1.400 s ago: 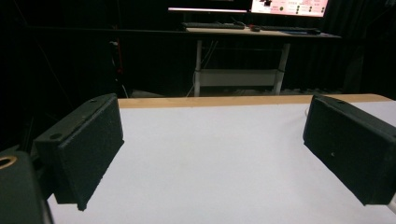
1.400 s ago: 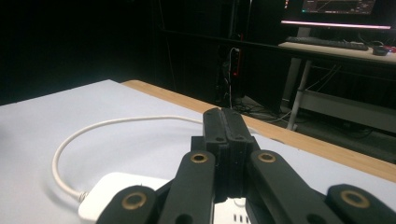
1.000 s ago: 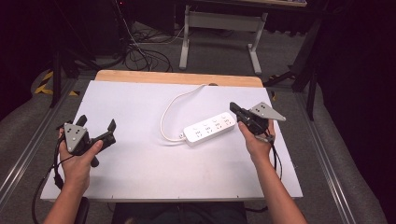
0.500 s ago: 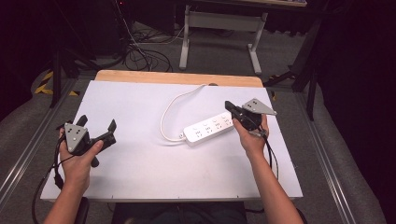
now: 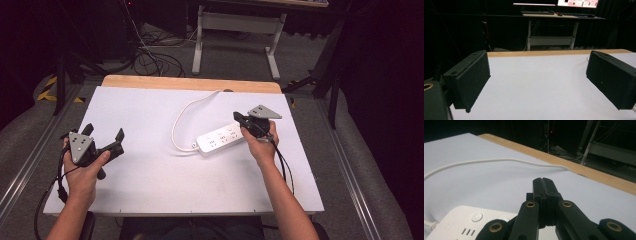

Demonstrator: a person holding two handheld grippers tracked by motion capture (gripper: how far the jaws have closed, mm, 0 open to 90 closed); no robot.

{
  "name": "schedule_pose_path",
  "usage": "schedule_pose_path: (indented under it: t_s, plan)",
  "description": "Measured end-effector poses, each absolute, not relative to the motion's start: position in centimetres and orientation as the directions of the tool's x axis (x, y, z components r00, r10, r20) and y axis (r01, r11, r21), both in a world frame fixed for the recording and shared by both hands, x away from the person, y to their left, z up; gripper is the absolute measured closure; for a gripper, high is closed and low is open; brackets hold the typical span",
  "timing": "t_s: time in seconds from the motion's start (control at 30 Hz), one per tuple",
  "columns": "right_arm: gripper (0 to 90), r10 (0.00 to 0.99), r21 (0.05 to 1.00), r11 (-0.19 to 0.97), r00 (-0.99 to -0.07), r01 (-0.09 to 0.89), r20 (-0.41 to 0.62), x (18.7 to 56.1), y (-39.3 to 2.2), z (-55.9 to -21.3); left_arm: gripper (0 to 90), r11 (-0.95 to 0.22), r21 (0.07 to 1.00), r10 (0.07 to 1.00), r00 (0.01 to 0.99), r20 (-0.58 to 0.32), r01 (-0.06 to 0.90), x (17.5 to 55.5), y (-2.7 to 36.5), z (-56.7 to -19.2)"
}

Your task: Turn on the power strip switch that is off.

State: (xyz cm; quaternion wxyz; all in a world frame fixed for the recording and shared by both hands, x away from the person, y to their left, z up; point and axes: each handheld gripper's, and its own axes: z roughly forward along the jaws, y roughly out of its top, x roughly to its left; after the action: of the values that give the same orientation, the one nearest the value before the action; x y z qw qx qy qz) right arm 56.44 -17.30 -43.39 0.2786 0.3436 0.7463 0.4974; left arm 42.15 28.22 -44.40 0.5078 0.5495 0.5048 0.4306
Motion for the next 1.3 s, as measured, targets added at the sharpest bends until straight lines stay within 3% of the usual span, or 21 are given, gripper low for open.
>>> schedule_pose_path:
  t_s: [0.7,1.1,1.3]
  plan:
    - [90.0,0.772,0.828,0.411,-0.628,0.38,-0.094,58.1,-15.9,-46.7,6.6,0.02,0.993,0.991,0.127,-0.035,0.12,42.1,28.2,-44.4]
    - [90.0,0.794,0.83,0.363,-0.606,0.424,-0.038,58.4,-16.0,-47.2,6.6,0.028,0.992,0.991,0.129,-0.044,0.122,42.0,28.3,-44.4]
    - [90.0,0.798,0.82,0.389,-0.598,0.42,-0.072,58.3,-16.1,-47.1,6.7,0.031,0.992,0.991,0.125,-0.046,0.12,42.0,28.4,-44.4]
